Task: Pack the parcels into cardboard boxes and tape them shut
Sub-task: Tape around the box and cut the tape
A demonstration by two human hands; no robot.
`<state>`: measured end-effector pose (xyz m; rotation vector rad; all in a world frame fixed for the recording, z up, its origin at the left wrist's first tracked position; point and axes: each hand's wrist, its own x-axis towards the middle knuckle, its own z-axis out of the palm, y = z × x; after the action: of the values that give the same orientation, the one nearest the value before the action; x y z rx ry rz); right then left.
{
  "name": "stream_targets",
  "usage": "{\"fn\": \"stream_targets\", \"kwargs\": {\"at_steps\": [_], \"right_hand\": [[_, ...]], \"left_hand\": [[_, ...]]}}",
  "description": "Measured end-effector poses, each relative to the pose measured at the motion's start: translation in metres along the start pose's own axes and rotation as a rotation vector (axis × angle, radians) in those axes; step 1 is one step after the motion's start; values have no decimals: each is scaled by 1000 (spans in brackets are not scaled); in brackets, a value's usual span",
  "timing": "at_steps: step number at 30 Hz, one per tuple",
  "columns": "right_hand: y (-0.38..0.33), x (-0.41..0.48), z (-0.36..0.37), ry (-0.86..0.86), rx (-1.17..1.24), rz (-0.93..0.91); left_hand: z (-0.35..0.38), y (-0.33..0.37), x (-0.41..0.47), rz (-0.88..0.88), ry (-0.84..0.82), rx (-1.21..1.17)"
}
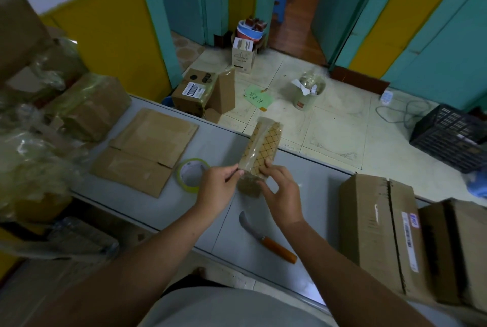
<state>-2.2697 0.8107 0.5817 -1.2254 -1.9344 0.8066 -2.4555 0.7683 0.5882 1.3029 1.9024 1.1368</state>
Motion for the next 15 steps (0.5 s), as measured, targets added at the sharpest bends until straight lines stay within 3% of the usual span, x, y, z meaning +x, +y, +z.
{"fn": "stream_targets", "kwargs": {"at_steps": [4, 8, 13, 15], "right_hand": [[8, -8, -9, 24, -3, 37], [5, -2, -18, -25, 94, 102], [-15, 20, -17, 57, 369, 520], [-14, 27, -17, 42, 373, 478]], "left_hand": [[8, 4, -4, 53, -33, 46], [7, 14, 9, -120, -59, -78], [20, 17, 37, -447, -132, -291], [26, 21, 37, -489, -178, -400]]}}
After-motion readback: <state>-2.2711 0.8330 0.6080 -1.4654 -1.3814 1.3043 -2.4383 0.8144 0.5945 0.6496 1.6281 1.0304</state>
